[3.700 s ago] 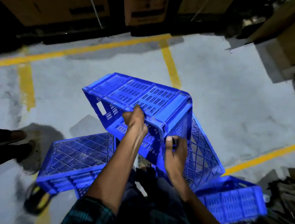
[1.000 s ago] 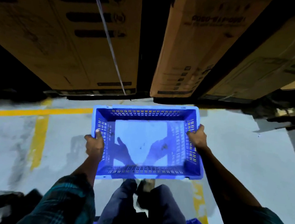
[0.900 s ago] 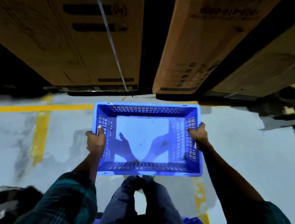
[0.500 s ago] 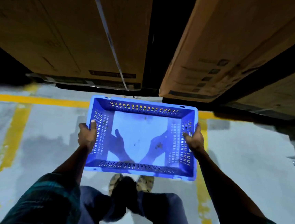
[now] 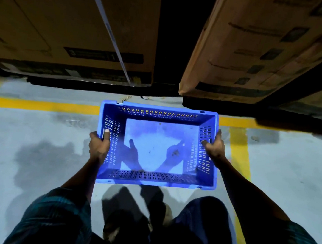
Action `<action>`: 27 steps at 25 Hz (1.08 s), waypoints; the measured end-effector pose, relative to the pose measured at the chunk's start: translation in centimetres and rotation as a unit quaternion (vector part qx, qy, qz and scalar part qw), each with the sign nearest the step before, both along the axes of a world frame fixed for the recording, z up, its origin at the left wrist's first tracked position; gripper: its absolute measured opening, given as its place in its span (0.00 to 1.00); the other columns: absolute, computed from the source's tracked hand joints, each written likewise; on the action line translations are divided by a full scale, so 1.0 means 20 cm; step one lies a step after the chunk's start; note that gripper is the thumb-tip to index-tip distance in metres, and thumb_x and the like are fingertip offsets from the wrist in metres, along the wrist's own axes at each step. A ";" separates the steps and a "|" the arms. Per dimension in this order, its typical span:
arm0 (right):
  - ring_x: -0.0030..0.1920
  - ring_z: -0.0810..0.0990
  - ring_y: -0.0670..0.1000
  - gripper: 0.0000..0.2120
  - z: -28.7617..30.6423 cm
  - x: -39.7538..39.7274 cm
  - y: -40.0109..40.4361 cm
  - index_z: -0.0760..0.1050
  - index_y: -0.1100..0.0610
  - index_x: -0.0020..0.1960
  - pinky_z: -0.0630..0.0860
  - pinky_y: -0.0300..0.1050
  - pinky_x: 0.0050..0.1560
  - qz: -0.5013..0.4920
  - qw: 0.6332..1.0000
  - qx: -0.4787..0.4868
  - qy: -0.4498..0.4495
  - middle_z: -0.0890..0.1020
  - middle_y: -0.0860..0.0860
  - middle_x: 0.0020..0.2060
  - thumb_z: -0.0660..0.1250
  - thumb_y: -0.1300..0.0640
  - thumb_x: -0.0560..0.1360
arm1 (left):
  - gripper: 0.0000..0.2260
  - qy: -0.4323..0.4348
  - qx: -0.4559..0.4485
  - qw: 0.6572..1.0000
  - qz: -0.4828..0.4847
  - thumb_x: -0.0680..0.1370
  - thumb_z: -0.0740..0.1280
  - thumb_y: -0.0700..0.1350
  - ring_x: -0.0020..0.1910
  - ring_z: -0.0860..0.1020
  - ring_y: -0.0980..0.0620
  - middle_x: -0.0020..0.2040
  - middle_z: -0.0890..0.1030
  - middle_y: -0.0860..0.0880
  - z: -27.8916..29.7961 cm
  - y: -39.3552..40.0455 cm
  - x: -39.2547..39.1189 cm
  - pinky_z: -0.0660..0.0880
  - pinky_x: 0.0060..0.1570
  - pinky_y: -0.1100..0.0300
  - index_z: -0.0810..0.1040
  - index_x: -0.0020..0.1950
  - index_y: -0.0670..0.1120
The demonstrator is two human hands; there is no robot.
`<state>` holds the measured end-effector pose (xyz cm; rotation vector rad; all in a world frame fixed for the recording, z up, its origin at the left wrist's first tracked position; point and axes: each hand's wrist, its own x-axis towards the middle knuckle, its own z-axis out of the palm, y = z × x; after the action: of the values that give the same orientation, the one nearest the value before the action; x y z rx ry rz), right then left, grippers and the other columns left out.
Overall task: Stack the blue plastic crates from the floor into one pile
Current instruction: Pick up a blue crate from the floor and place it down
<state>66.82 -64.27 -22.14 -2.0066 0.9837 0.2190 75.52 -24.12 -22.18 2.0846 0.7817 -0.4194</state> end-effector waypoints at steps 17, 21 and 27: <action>0.64 0.73 0.65 0.34 0.73 -0.16 0.30 0.63 0.63 0.73 0.70 0.52 0.63 0.046 0.997 -0.055 0.008 0.73 0.65 0.64 0.61 0.54 0.69 | 0.30 0.039 0.038 0.968 -0.246 0.75 0.70 0.49 0.66 0.73 0.33 0.67 0.74 0.33 0.62 -0.22 -0.13 0.71 0.64 0.42 0.66 0.71 0.34; 0.62 0.75 0.65 0.29 1.37 -0.42 0.53 0.68 0.65 0.69 0.70 0.50 0.61 -0.029 0.998 -0.049 -0.025 0.75 0.65 0.61 0.62 0.57 0.70 | 0.31 0.028 -0.027 0.963 -0.268 0.78 0.69 0.44 0.73 0.66 0.38 0.74 0.67 0.35 1.35 -0.33 -0.44 0.63 0.71 0.51 0.60 0.75 0.34; 0.55 0.80 0.61 0.24 2.01 -0.90 0.89 0.70 0.59 0.68 0.77 0.55 0.57 -0.204 0.977 -0.030 -0.056 0.77 0.59 0.60 0.66 0.60 0.72 | 0.29 0.045 -0.116 0.928 -0.352 0.79 0.67 0.45 0.71 0.69 0.43 0.72 0.69 0.40 2.17 -0.39 -0.84 0.68 0.62 0.60 0.60 0.77 0.40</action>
<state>48.79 -46.49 18.14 -1.7997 1.3127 -0.1477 58.69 -31.93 21.12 2.0738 -0.0103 -0.9493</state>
